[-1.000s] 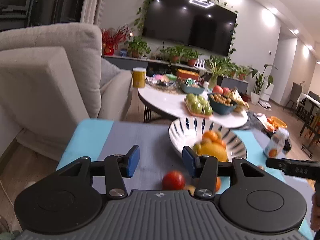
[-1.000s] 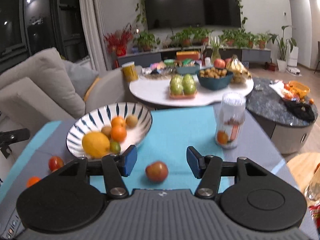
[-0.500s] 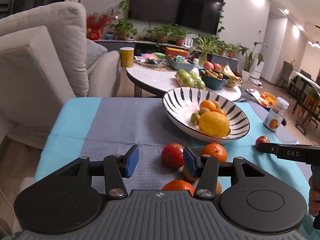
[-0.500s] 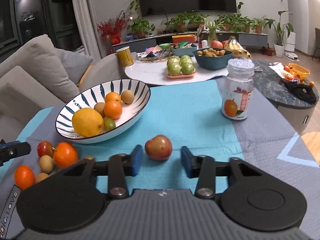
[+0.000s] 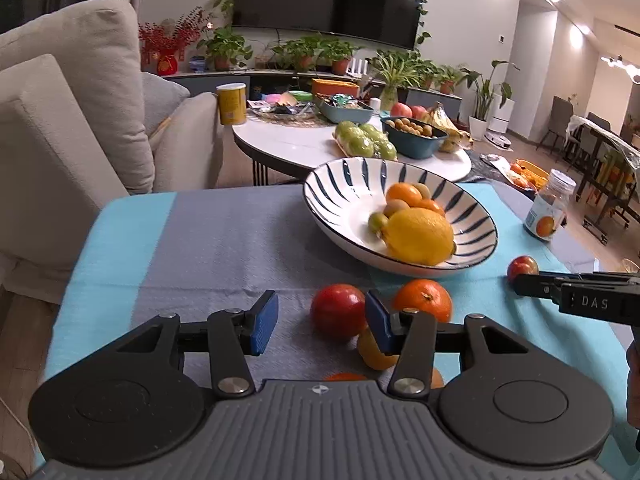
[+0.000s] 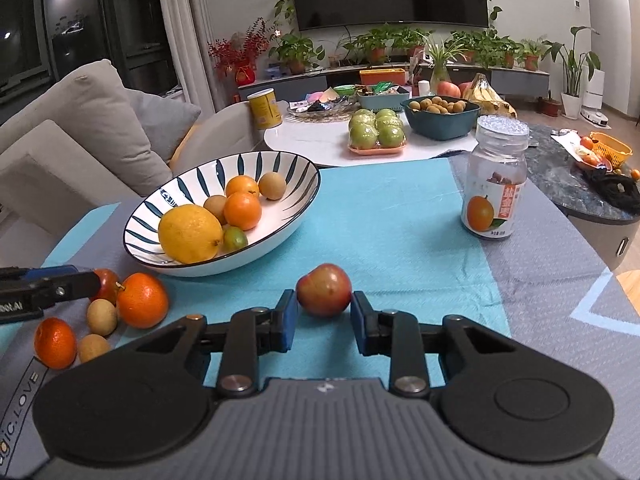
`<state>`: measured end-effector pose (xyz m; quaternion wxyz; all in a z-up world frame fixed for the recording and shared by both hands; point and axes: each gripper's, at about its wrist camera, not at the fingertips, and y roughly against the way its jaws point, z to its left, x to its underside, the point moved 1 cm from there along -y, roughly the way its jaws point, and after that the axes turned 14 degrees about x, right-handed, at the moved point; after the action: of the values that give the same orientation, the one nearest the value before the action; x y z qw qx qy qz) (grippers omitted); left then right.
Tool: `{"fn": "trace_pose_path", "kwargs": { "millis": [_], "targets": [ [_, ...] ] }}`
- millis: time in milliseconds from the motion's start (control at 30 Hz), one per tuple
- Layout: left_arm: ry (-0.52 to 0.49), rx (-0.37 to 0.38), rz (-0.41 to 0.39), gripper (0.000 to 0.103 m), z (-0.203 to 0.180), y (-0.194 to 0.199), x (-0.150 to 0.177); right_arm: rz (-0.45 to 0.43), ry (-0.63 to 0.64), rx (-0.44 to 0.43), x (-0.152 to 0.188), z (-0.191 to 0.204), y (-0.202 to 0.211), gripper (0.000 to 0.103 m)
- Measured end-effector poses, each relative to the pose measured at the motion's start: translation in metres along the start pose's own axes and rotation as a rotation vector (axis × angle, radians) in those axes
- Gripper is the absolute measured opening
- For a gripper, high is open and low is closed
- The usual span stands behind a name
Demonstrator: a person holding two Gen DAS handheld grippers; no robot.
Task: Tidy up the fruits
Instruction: 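Grasp a red apple with the right tool while the left tool grasps a red tomato, then carry the apple and tomato over the striped bowl and open both tools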
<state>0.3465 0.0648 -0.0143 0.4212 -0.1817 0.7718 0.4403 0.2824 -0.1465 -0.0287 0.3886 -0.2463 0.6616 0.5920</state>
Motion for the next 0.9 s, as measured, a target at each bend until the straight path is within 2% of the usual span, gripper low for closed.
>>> {"fn": "trace_pose_path", "kwargs": {
  "millis": [100,200,233,300,533,767,900],
  "targets": [
    [0.011,0.01,0.0,0.044,0.001,-0.003,0.0,0.003,-0.004,-0.01,0.0,0.001,0.001,0.061],
    [0.044,0.045,-0.015,0.031,0.004,-0.005,0.0,0.003,-0.002,-0.015,0.0,0.002,0.002,0.061],
    [0.041,0.057,-0.023,0.03,0.003,-0.005,0.001,0.003,-0.003,-0.018,0.0,0.002,0.003,0.061],
    [0.015,0.043,-0.038,0.029,-0.001,-0.006,0.003,0.002,-0.005,-0.02,-0.001,0.003,0.004,0.061],
    [0.035,0.038,-0.073,0.029,0.001,0.003,0.0,-0.015,-0.019,-0.02,-0.004,0.0,0.008,0.061],
    [0.033,0.075,-0.185,0.029,-0.001,0.022,-0.012,-0.039,-0.021,-0.029,-0.01,0.001,0.015,0.061],
    [0.012,0.09,-0.209,0.029,-0.007,0.025,-0.021,-0.061,-0.022,-0.028,-0.017,0.001,0.019,0.061]
  ]
}}
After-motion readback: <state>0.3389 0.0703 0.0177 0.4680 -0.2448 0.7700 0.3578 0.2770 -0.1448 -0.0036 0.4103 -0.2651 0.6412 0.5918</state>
